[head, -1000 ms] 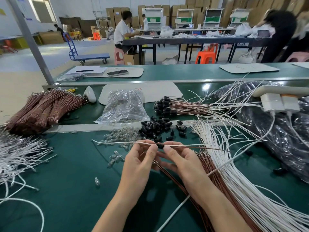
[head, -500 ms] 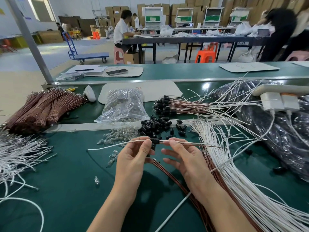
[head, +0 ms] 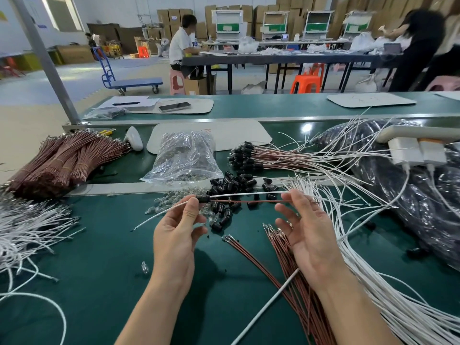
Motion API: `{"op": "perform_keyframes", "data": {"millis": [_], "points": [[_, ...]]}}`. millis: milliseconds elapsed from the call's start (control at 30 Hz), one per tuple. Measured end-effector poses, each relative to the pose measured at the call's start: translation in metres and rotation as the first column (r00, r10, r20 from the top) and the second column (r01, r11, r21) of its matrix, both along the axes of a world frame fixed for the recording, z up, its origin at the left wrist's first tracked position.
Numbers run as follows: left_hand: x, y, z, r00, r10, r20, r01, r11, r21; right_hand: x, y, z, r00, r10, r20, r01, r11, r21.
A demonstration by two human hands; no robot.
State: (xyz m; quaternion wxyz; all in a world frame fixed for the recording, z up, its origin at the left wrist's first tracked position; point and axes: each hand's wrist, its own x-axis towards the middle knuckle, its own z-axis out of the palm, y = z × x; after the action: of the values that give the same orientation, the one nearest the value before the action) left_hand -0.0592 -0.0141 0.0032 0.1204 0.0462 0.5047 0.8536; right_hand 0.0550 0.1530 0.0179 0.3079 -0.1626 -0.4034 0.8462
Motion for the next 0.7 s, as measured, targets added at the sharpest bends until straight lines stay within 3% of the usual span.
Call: {"op": "perform_keyframes", "data": {"millis": [700], "points": [[-0.010,-0.011,0.004,0.994,0.078,0.077,-0.079,0.997,0.010,0.016,0.028,0.002,0.963,-0.268,0.002,0.267,0.959,-0.096]]}}
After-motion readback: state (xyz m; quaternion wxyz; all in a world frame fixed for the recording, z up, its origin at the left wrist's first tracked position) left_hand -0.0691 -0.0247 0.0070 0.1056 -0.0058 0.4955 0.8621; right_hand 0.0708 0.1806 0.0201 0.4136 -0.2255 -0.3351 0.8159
